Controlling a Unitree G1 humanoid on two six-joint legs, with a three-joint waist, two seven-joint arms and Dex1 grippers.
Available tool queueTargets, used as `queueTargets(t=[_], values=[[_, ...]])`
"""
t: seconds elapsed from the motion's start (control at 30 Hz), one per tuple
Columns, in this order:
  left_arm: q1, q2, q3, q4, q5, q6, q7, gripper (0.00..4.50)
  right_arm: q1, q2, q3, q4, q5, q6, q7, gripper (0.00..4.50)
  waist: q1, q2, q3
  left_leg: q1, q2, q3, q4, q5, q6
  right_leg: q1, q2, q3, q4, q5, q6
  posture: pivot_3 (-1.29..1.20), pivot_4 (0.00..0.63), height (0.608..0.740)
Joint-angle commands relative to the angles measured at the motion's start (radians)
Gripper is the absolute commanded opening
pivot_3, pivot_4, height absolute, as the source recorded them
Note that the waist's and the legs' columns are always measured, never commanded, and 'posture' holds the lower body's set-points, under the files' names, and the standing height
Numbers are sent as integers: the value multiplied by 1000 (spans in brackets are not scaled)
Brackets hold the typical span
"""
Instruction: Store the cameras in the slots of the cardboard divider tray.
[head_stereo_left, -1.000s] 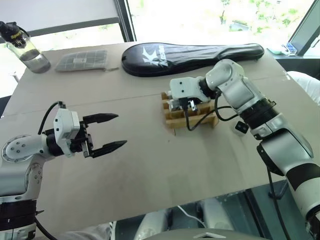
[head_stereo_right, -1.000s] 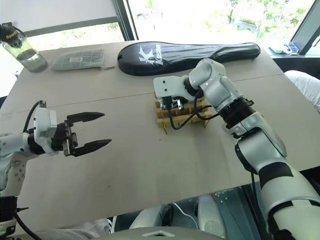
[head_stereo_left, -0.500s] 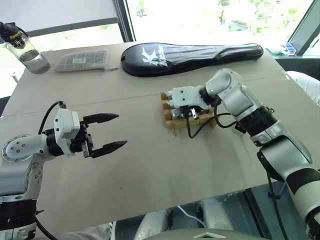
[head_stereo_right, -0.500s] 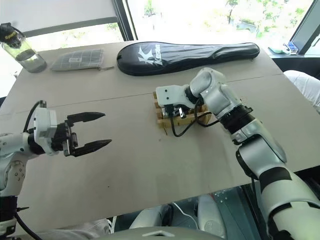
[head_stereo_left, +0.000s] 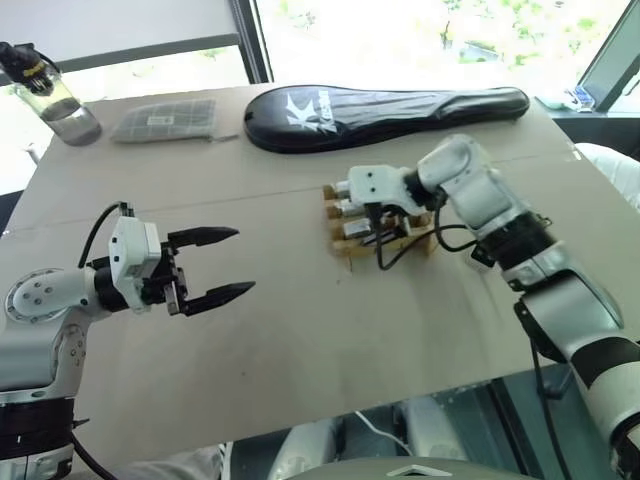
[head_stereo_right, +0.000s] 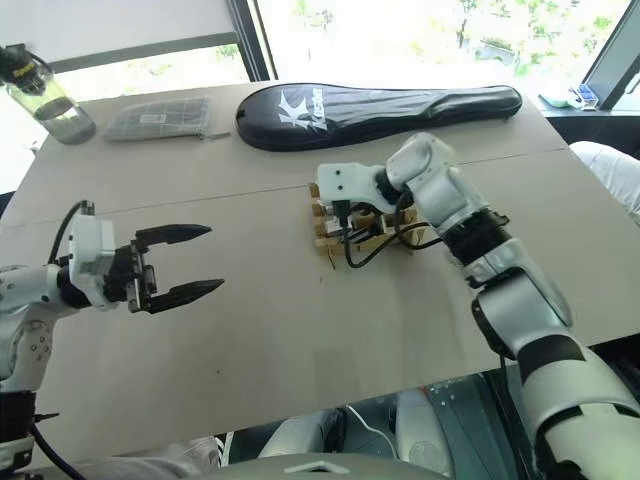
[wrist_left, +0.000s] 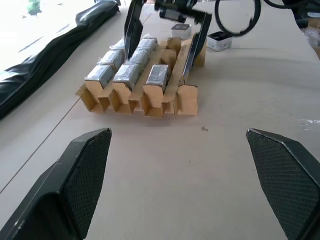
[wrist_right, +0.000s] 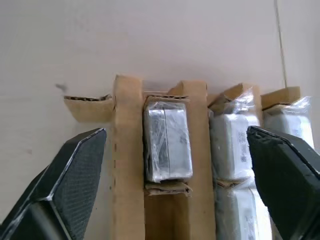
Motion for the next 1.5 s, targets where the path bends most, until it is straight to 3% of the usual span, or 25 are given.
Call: queueTargets(t=[0.03,0.27,0.4,0.57,0.87,1.27,1.37,1.47,1.5], values=[[-23,-1,-4,-4,-12,-4,-8,4500,67,-108,-124,-250,89,185,24,4357,8,-1,0,0,0,-1,1,0,0,0,0,0,0,0,0,0,150,740],[-70,-9,-51,15,-11,0,-29,4500,429,-273,-444,-593,281,495,-96,4357,34,-1,-1,-1,0,-1,2,0,0,1,-1,0,1,0,0,0,150,740],[-116,-12,-81,48,-6,-4,-52,4500,687,-304,-571,-669,303,439,-198,4357,46,-1,-1,0,0,0,2,0,0,2,-1,1,1,0,0,0,150,740],[-166,-10,-109,84,1,-6,-77,4500,912,-319,-619,-639,293,280,-271,4357,48,-1,-1,1,0,3,1,0,0,2,0,3,2,0,0,0,150,740],[-204,-9,-126,109,5,-3,-103,4500,892,-360,-595,-394,284,91,-336,4357,49,-1,-1,4,0,4,2,0,0,4,0,4,1,0,0,0,150,740],[-190,-9,-126,95,3,0,-101,4500,818,-400,-551,-266,363,183,-253,4357,49,-1,-1,3,0,3,2,0,1,4,0,4,1,0,0,0,150,740],[-183,-9,-125,91,1,1,-101,4500,812,-393,-553,-275,382,204,-259,3489,49,-1,-1,3,0,3,2,0,1,4,0,4,1,0,0,0,150,740],[-184,-6,-128,91,1,13,-97,4500,816,-390,-553,-290,391,203,-271,2047,50,-1,-1,3,0,3,2,0,1,4,0,4,1,0,0,0,150,740],[-185,-6,-132,91,1,23,-93,4500,815,-387,-556,-294,391,198,-280,1882,50,-1,-1,3,0,3,2,0,1,4,0,4,1,0,0,0,150,740]])
